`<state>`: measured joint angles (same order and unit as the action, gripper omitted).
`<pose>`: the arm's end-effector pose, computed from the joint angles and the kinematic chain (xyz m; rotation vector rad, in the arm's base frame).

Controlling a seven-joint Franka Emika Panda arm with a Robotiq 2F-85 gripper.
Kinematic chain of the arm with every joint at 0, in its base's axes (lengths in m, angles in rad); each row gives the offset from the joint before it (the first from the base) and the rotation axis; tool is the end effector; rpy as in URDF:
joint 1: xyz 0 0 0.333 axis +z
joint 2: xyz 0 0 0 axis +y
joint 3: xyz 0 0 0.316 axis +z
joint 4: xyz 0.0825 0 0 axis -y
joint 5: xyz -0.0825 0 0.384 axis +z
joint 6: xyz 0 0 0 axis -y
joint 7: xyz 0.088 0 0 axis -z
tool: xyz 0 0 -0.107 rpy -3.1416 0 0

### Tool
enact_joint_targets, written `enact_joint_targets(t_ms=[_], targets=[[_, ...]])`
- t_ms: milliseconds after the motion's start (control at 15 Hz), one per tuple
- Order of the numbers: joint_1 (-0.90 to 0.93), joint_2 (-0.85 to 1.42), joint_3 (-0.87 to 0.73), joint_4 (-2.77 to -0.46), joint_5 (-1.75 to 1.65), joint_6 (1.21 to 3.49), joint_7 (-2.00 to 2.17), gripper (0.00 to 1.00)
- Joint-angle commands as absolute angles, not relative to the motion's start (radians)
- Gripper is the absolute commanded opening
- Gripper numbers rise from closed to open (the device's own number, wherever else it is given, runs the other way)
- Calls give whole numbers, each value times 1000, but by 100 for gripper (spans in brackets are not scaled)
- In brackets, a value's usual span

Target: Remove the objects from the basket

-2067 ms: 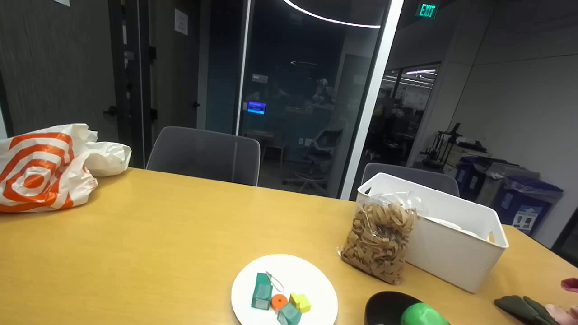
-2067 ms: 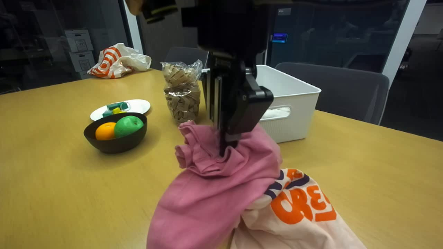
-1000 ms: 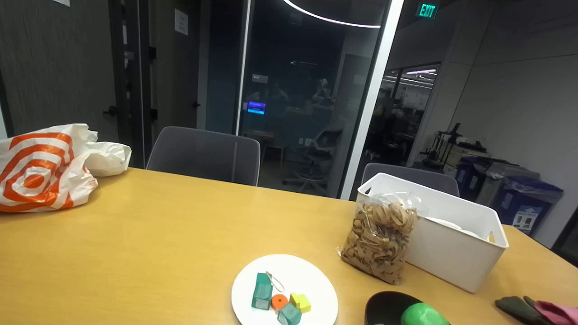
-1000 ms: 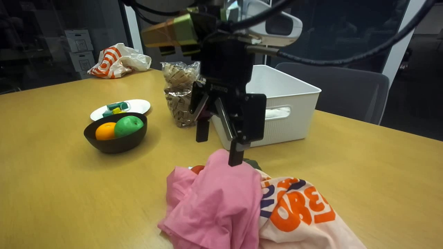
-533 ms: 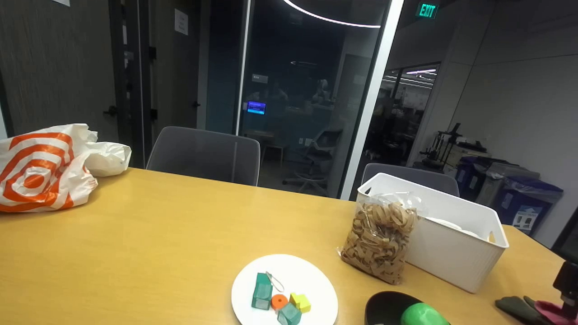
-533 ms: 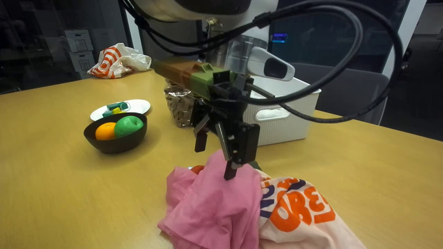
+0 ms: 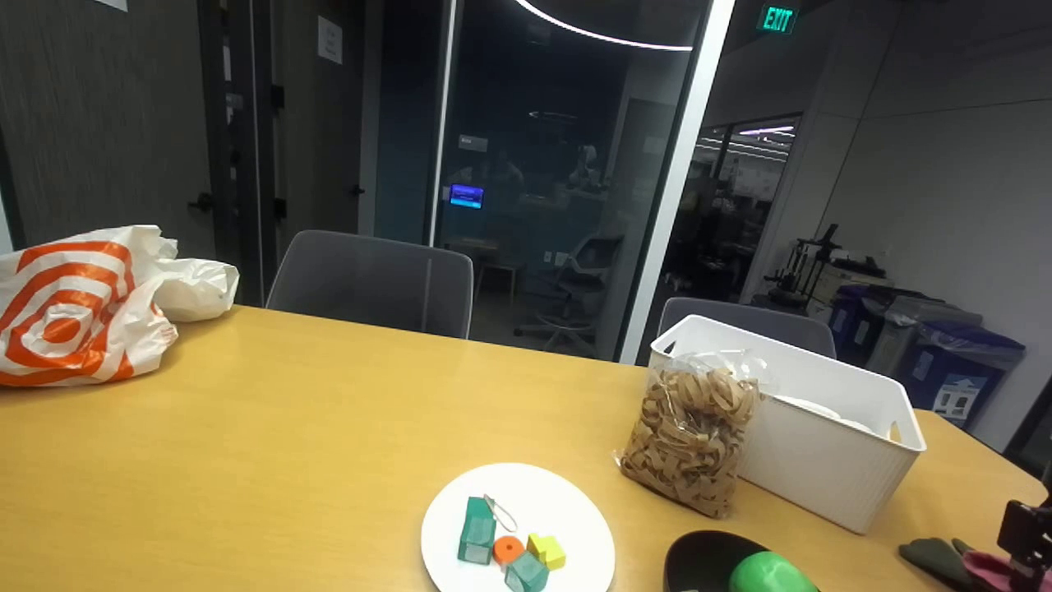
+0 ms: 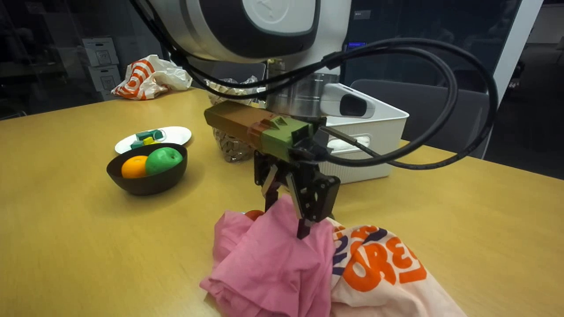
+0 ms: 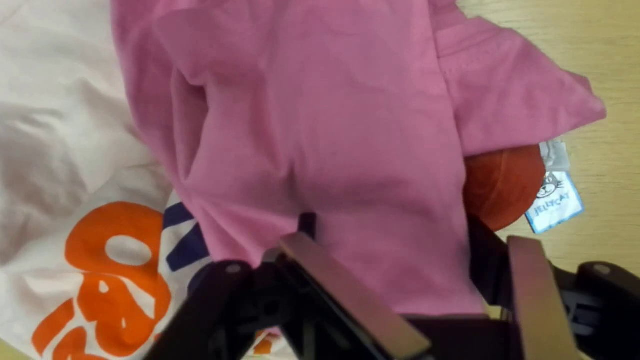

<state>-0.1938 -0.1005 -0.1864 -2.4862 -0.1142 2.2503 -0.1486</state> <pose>0.4139 -0.1680 0.3142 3.0967 -0.2351 -0.2310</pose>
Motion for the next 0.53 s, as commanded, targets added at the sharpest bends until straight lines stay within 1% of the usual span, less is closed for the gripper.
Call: enact_joint_targets(t_ms=[0, 200, 267, 333, 467], targets=[[-184, -119, -187, -2498, -108, 2287, -193, 44], [-180, -140, -186, -2493, -103, 2277, -216, 21], [-180, -151, -186, -2488, -107, 2271, -220, 12], [-180, -164, -187, -2484, -106, 2264, -227, 8], [-185, -191, -184, -2470, -145, 2235, -211, 4]])
